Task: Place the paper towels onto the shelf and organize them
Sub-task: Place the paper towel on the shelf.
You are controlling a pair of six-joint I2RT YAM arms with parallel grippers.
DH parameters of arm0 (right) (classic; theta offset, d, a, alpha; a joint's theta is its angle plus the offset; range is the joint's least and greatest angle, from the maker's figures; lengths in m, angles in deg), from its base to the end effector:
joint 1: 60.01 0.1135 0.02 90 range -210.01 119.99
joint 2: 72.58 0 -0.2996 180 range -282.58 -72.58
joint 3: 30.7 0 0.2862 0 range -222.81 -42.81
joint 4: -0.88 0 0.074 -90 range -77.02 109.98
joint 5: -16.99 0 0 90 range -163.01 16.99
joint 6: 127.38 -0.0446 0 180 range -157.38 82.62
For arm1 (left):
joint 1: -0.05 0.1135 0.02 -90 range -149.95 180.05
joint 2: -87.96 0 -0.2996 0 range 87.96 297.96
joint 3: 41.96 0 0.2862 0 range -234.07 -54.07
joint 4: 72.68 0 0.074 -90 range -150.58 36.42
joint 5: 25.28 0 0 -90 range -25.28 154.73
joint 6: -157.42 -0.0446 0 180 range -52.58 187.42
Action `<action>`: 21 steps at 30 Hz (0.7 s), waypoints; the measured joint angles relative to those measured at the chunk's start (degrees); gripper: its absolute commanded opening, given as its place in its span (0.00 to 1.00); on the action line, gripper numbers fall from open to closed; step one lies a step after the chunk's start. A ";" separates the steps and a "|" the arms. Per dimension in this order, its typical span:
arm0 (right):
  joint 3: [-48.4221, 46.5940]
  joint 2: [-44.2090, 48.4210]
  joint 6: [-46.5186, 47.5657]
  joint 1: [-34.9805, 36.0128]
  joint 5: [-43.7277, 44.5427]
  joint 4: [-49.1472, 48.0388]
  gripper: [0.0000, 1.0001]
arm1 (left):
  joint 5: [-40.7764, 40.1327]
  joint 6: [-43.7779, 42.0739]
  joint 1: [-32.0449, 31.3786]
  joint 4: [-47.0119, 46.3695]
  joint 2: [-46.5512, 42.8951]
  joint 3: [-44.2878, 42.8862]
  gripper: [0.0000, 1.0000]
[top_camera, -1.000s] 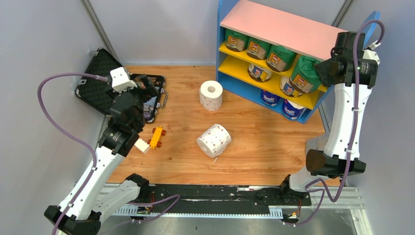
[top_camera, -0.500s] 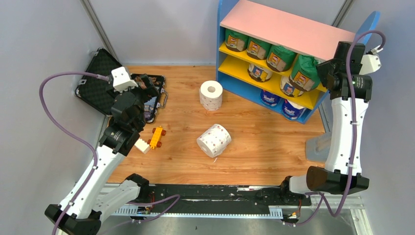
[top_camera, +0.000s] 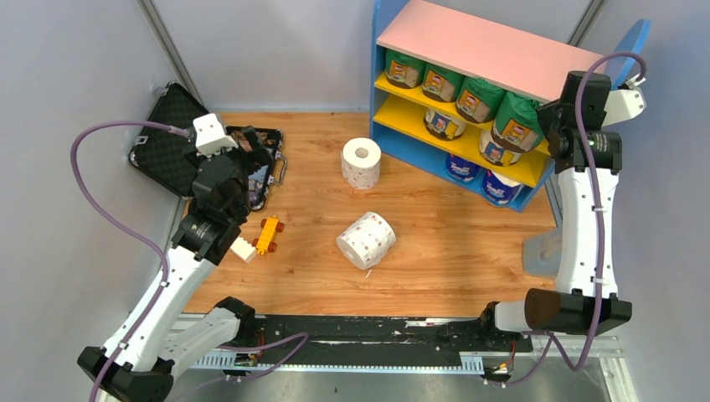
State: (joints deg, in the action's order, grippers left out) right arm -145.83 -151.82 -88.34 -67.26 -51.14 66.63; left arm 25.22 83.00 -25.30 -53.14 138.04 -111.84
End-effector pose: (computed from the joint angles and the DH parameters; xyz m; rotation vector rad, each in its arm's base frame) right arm 0.2915 -0.0538 0.5182 1.1912 1.6707 0.0738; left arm 0.1978 -0.0623 0.4407 -0.4043 1.5143 -0.0219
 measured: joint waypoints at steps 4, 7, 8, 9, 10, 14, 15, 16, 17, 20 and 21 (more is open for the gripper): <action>1.95 1.03 -0.35 0.44 1.57 -1.92 0.05 | -0.02 0.00 0.00 0.00 0.17 0.00 0.99; 1.99 1.03 -0.11 0.48 1.60 -2.10 0.10 | 0.00 0.00 0.00 0.00 0.31 0.00 0.99; 1.99 1.03 0.07 0.48 1.55 -2.12 0.12 | -0.02 0.00 0.00 0.00 0.31 0.00 0.99; 1.99 1.09 0.17 0.48 1.46 -2.12 0.14 | -0.02 0.00 0.00 0.00 0.31 0.00 0.99; 2.01 1.14 0.33 0.48 1.38 -2.14 0.16 | -0.02 0.00 0.00 0.00 0.31 0.00 0.99; 2.62 1.66 1.38 0.44 0.85 -2.91 0.27 | -0.04 0.00 0.00 0.00 0.31 0.00 0.99; 2.82 1.81 1.79 0.44 0.63 -3.13 0.29 | -0.04 0.00 0.00 0.00 0.31 0.00 0.99; 2.91 1.99 2.14 0.44 0.46 -3.21 0.32 | -0.04 0.00 0.00 0.00 0.31 0.00 0.99; 2.91 2.12 2.71 0.42 0.20 -3.28 0.34 | -0.04 0.00 0.00 0.00 0.31 0.00 0.99; 3.10 2.91 3.93 0.42 -0.35 -3.52 0.43 | -0.02 0.00 0.00 0.00 0.31 0.00 0.99; 3.23 3.45 4.24 0.37 -0.52 -3.96 0.46 | -0.02 0.00 0.00 0.00 0.31 0.00 0.99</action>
State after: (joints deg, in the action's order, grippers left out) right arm -142.60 -148.37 -84.10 -66.89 -51.66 62.68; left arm 25.20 83.00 -25.30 -53.14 138.35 -111.84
